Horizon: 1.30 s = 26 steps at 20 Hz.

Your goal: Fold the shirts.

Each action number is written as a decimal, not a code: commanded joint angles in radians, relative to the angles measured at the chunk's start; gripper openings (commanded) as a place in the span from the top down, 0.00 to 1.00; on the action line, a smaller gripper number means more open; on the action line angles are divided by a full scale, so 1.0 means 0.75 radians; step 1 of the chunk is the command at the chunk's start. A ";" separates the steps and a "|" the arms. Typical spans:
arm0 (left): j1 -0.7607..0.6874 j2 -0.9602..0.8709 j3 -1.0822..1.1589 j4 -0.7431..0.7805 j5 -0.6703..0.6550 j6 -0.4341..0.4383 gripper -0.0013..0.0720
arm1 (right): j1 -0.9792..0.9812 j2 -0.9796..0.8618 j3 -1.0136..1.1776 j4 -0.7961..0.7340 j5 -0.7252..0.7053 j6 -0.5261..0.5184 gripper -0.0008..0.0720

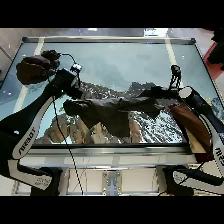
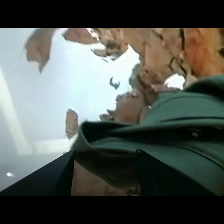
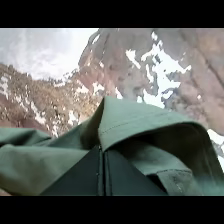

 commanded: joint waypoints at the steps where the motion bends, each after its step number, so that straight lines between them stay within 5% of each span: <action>1: -0.001 0.025 -0.128 -0.291 -0.049 -0.026 0.36 | 0.013 -0.006 -0.003 -0.003 -0.051 0.001 0.95; 5: -0.002 0.111 -0.286 -0.551 0.189 -0.032 0.36 | 0.013 -0.006 -0.003 -0.004 -0.004 0.000 0.95; 12: -0.002 0.114 -0.302 -0.777 0.278 0.055 0.37 | 0.013 -0.006 -0.003 -0.003 0.010 -0.001 0.95; 19: -0.002 0.109 -0.350 -0.689 0.328 0.104 0.39 | 0.013 -0.006 -0.003 0.002 0.024 0.001 0.95; 20: -0.002 0.109 -0.366 -0.690 0.328 0.104 0.46 | 0.013 -0.006 -0.003 0.002 0.024 0.001 0.95; 21: -0.002 0.105 -0.381 -0.689 0.331 0.105 0.65 | 0.013 -0.006 -0.003 0.002 0.024 0.001 0.95; 22: -0.002 0.098 -0.394 -0.691 0.332 0.105 0.98 | 0.013 -0.006 -0.003 0.002 0.023 0.001 0.95; 26: -0.001 0.108 -0.368 -0.702 0.347 0.204 0.97 | 0.009 0.011 -0.002 0.000 0.030 -0.001 0.95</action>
